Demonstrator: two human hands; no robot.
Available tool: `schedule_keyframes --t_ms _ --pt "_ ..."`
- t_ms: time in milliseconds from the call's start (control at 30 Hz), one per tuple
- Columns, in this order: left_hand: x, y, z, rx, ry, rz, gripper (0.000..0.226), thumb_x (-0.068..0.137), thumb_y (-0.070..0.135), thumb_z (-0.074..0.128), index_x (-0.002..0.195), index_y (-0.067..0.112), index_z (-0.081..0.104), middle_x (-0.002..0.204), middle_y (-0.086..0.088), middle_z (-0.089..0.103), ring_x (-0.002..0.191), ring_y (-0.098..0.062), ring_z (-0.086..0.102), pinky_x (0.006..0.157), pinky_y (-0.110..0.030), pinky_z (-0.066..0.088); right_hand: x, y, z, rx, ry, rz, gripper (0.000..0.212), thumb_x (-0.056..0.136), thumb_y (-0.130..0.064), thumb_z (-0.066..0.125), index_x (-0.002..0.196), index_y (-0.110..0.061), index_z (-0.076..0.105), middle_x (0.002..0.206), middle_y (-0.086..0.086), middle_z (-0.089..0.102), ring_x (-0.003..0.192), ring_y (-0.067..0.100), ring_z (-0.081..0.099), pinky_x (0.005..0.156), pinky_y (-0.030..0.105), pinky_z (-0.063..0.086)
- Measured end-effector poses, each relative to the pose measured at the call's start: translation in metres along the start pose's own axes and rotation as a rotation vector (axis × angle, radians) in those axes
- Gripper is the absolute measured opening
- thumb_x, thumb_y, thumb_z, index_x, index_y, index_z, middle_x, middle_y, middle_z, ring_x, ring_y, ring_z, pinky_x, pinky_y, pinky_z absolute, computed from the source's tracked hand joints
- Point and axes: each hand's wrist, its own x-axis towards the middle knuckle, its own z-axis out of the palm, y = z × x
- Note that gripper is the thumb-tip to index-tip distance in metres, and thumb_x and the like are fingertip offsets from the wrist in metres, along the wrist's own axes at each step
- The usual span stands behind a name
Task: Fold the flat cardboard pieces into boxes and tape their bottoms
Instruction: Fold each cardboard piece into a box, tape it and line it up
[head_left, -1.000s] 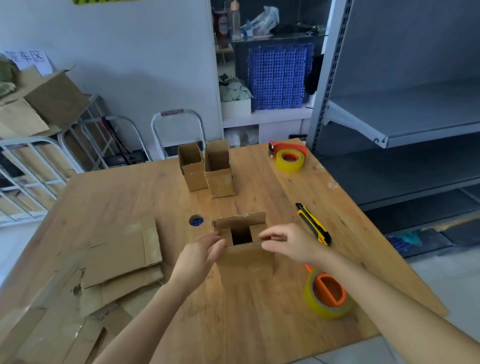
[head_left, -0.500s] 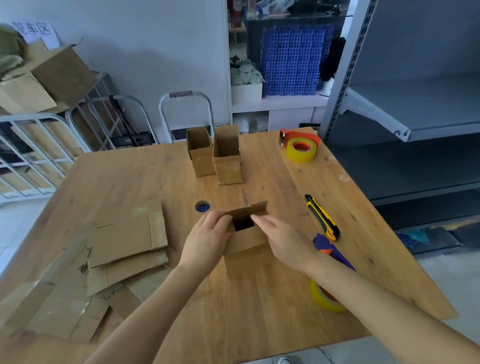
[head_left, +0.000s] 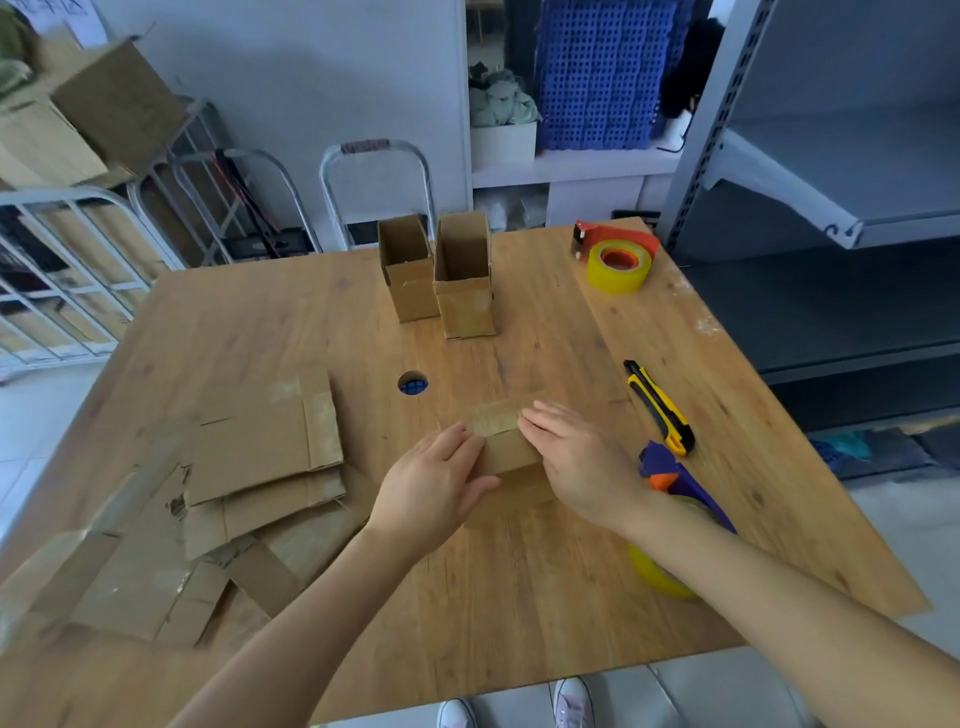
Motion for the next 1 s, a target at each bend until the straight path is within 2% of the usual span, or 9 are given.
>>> schedule_keyframes --t_ms 67,200,267,400,567,667,800,900,1000 --pt "-0.001 -0.001 0.002 0.036 -0.013 0.014 0.045 0.082 0.045 0.062 0.11 0.01 0.067 0.112 -0.007 0.068 0.109 -0.024 0.065 0.089 -0.035 0.052 -0.002 -0.002 0.0 -0.005 -0.021 0.005 0.037 0.085 -0.003 0.05 0.117 0.004 0.067 0.119 0.018 0.067 0.114 0.034 0.063 0.103 0.042 0.037" --pt "-0.003 0.004 0.012 0.066 -0.006 0.014 0.052 0.067 0.022 0.086 0.111 0.004 0.067 0.11 -0.01 0.068 0.111 -0.03 0.064 0.092 -0.038 0.05 -0.004 -0.008 0.0 -0.025 -0.096 0.055 0.049 0.091 -0.031 0.042 0.12 0.0 0.066 0.124 0.014 0.065 0.121 0.029 0.059 0.11 0.037 0.031" --pt "-0.001 0.004 0.011 0.099 -0.016 0.033 0.055 0.059 0.021 0.09 0.107 0.005 0.068 0.107 -0.008 0.069 0.109 -0.028 0.065 0.091 -0.036 0.051 0.0 -0.012 -0.002 -0.027 -0.114 0.068 0.046 0.092 -0.031 0.044 0.117 -0.001 0.067 0.121 0.013 0.067 0.119 0.028 0.06 0.109 0.037 0.033" --pt "0.003 -0.006 0.001 0.144 -0.025 0.046 0.06 0.053 0.024 0.093 0.107 0.008 0.069 0.107 -0.007 0.07 0.103 -0.025 0.068 0.082 -0.034 0.055 0.012 -0.015 -0.012 0.052 -0.167 0.135 0.029 0.092 -0.014 0.051 0.105 0.002 0.071 0.111 0.015 0.069 0.111 0.034 0.062 0.094 0.044 0.052" --pt "0.005 -0.007 -0.01 0.155 -0.097 0.037 0.058 0.066 0.025 0.086 0.117 0.011 0.062 0.115 -0.004 0.064 0.109 -0.027 0.063 0.089 -0.036 0.053 0.013 -0.015 -0.03 0.158 -0.246 0.158 0.034 0.099 -0.007 0.041 0.124 -0.001 0.063 0.133 0.012 0.058 0.127 0.027 0.047 0.104 0.036 0.039" --pt "0.017 0.007 -0.021 0.056 -0.099 -0.06 0.048 0.087 0.043 0.063 0.126 0.018 0.05 0.119 0.003 0.051 0.107 -0.016 0.053 0.092 -0.029 0.046 0.01 -0.011 -0.043 0.254 -0.184 0.219 0.035 0.099 -0.005 0.043 0.129 -0.004 0.061 0.136 0.009 0.056 0.126 0.024 0.051 0.106 0.032 0.039" --pt "0.032 0.014 -0.031 -0.022 -0.104 -0.113 0.042 0.097 0.051 0.041 0.112 0.017 0.061 0.12 0.004 0.042 0.109 -0.014 0.044 0.09 -0.027 0.043 0.003 0.001 -0.062 0.303 -0.043 0.409 0.034 0.099 -0.009 0.046 0.129 -0.009 0.061 0.133 0.004 0.059 0.124 0.017 0.052 0.101 0.017 0.033" --pt "0.04 0.011 -0.033 0.035 -0.092 -0.119 0.041 0.102 0.039 0.036 0.104 0.015 0.068 0.132 -0.002 0.041 0.115 -0.022 0.043 0.092 -0.03 0.044 -0.012 0.026 -0.067 0.32 -0.071 0.648 0.034 0.098 -0.013 0.048 0.128 -0.011 0.062 0.129 0.005 0.061 0.12 0.02 0.056 0.1 0.027 0.042" --pt "0.046 0.01 -0.03 0.072 -0.045 -0.116 0.031 0.102 0.03 0.041 0.106 0.014 0.067 0.127 -0.003 0.048 0.108 -0.022 0.047 0.089 -0.03 0.047 -0.033 0.049 -0.067 0.259 -0.228 0.851 0.037 0.098 -0.018 0.051 0.133 -0.01 0.057 0.123 0.008 0.065 0.103 0.025 0.064 0.085 0.034 0.051"
